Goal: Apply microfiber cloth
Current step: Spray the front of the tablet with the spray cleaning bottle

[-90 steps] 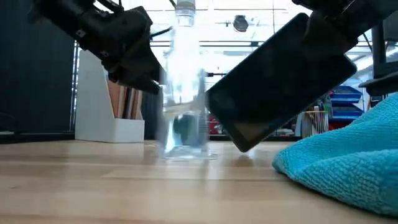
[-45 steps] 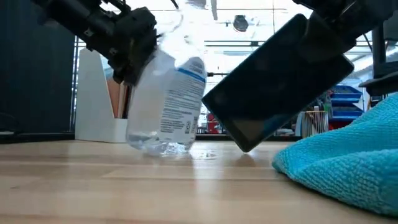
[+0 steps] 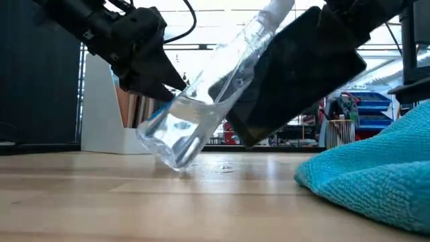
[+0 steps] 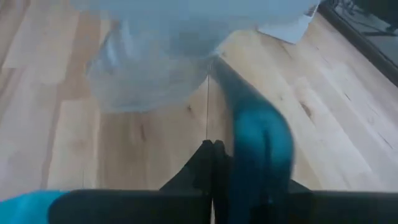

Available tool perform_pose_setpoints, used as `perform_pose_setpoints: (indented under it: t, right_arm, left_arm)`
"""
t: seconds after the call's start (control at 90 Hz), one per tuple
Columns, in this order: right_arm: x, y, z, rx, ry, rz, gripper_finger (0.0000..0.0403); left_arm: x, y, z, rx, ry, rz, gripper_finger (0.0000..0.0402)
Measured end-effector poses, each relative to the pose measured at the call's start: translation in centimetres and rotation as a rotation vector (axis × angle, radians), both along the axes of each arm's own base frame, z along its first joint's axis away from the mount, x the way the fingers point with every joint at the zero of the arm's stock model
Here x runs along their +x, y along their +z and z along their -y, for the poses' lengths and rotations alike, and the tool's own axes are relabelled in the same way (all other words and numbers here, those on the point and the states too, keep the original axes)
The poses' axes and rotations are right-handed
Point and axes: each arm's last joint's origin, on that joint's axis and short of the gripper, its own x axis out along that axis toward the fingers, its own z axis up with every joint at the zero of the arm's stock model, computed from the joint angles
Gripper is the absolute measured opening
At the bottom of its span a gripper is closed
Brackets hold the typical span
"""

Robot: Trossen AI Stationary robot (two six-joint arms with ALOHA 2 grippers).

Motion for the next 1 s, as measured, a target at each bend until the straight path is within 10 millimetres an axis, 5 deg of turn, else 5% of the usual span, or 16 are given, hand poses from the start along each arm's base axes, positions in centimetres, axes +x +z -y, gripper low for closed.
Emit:
perform_pose_setpoints:
  t: [0.744, 1.0]
  right_arm:
    - [1.7, 5.1, 0.4, 0.098, -0.067, 0.041, 0.0009]
    - [2.0, 5.3, 1.2, 0.060, -0.076, 0.025, 0.0009]
  left_arm:
    - [-0.6, -0.3, 0.0, 0.020, -0.002, -0.071, 0.0358]
    - [-1.6, 1.3, -0.1, 0.014, -0.009, -0.039, 0.0358]
